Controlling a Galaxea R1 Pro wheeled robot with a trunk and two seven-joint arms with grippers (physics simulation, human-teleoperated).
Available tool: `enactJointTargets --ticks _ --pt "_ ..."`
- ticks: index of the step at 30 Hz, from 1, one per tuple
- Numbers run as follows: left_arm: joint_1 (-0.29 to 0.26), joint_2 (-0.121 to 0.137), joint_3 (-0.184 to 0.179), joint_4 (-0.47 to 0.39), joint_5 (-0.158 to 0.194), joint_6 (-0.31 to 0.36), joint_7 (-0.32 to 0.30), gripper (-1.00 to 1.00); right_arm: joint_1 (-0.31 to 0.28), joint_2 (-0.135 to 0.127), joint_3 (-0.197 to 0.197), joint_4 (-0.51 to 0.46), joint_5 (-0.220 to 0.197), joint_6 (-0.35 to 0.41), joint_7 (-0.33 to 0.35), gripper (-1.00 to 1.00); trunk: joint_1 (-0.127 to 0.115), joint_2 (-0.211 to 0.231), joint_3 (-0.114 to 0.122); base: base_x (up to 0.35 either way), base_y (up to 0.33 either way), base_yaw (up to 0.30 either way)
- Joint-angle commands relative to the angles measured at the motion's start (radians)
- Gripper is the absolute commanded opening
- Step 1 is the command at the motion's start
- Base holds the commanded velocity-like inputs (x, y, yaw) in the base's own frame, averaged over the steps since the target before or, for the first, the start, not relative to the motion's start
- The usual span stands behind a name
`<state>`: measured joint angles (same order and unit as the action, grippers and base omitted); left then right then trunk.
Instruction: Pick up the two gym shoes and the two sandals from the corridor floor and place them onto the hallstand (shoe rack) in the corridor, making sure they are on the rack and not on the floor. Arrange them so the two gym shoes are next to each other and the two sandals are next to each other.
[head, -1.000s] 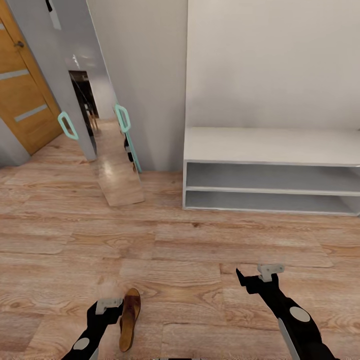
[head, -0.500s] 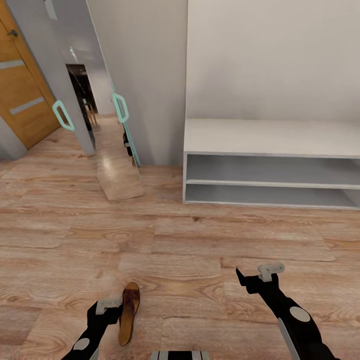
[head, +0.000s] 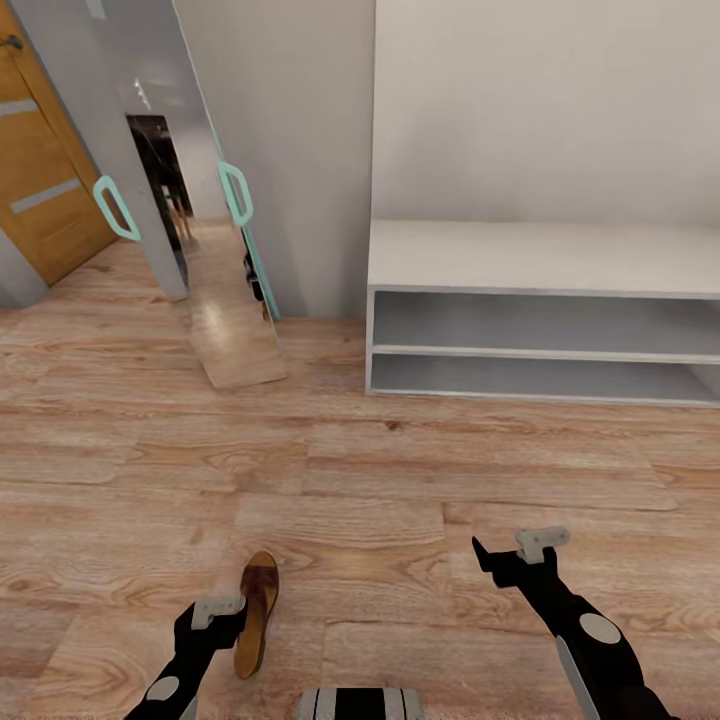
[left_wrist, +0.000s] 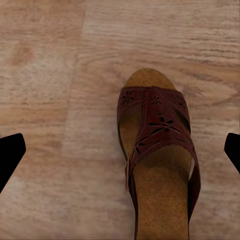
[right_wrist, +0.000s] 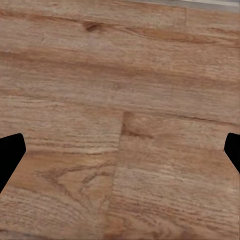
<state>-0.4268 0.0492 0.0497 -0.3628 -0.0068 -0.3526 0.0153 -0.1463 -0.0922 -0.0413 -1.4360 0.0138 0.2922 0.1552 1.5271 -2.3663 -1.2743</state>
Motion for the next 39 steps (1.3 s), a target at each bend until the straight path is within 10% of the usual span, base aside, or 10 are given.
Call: enactJointTargets --ticks 1,16,39 --pt "-0.001 0.0 0.001 0.001 -0.001 -0.003 0.002 1.0 0.0 0.0 -0.001 -0.001 0.002 0.005 0.006 1.0 0.004 -0.008 -0.006 0.0 0.0 -0.014" --pt "0.0 0.0 0.001 0.002 -0.001 -0.004 0.001 1.0 0.0 0.0 0.0 -0.001 0.002 0.005 0.006 1.0 0.061 -0.113 -0.076 0.0 0.0 -0.061" --pt "0.0 0.0 0.0 0.002 -0.002 -0.005 0.0 1.0 0.0 0.0 0.0 -0.001 0.002 0.005 0.006 1.0 0.061 -0.113 -0.095 0.0 0.0 -0.05"
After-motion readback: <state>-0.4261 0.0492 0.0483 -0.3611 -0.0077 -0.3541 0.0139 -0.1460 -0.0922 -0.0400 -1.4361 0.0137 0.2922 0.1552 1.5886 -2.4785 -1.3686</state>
